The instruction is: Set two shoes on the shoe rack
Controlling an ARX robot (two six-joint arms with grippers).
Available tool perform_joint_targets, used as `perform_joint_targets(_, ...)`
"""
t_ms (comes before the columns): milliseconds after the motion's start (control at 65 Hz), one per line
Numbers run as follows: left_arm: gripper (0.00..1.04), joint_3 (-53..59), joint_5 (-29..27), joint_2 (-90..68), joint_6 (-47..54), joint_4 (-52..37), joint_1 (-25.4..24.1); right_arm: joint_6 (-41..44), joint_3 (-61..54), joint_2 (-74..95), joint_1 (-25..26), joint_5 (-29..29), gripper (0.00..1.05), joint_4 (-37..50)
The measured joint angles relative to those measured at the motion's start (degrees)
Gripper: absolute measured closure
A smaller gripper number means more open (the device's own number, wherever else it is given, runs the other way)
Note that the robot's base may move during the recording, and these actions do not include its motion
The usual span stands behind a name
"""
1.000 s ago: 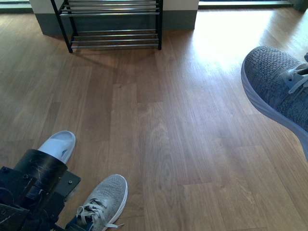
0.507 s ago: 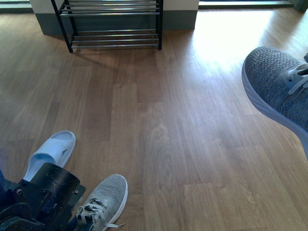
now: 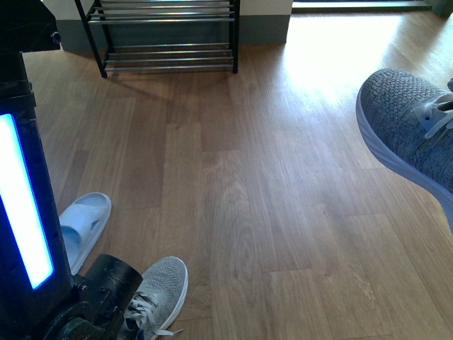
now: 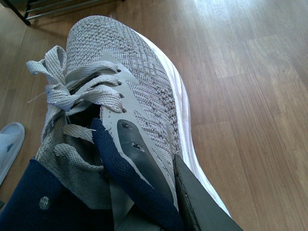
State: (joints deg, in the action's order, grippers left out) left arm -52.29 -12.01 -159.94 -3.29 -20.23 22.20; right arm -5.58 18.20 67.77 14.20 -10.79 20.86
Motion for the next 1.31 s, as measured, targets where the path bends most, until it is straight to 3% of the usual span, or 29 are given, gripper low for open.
perform_joint_targets(138,0.65,-0.63,-0.42,-0.72,-0.28,0.0,-0.59,0.0,0.0,0.0,0.0,0.0,1.03,0.02)
perform_joint_targets(400,1.03,-0.26,-1.42,-0.7,-2.19,-1.44,-0.7,0.0,0.0,0.0,0.0,0.0,1.03,0.02)
perform_joint_targets(707,1.03,6.58,-1.36,12.13,-12.41,-8.37,-3.13,0.0,0.0,0.0,0.0,0.0,1.03,0.0)
perform_joint_targets(907,1.03,20.09,-3.69,41.57,-20.92,-10.62,-6.47,0.0,0.0,0.0,0.0,0.0,1.03,0.02)
perform_joint_targets(1107,1.03,30.32,-5.53,66.49,-21.94,-2.01,-9.64,0.0,0.0,0.0,0.0,0.0,1.03,0.02)
perform_joint_targets(1307,1.03,33.99,-4.66,96.45,-15.82,14.53,-12.87,0.0,0.0,0.0,0.0,0.0,1.03,0.02)
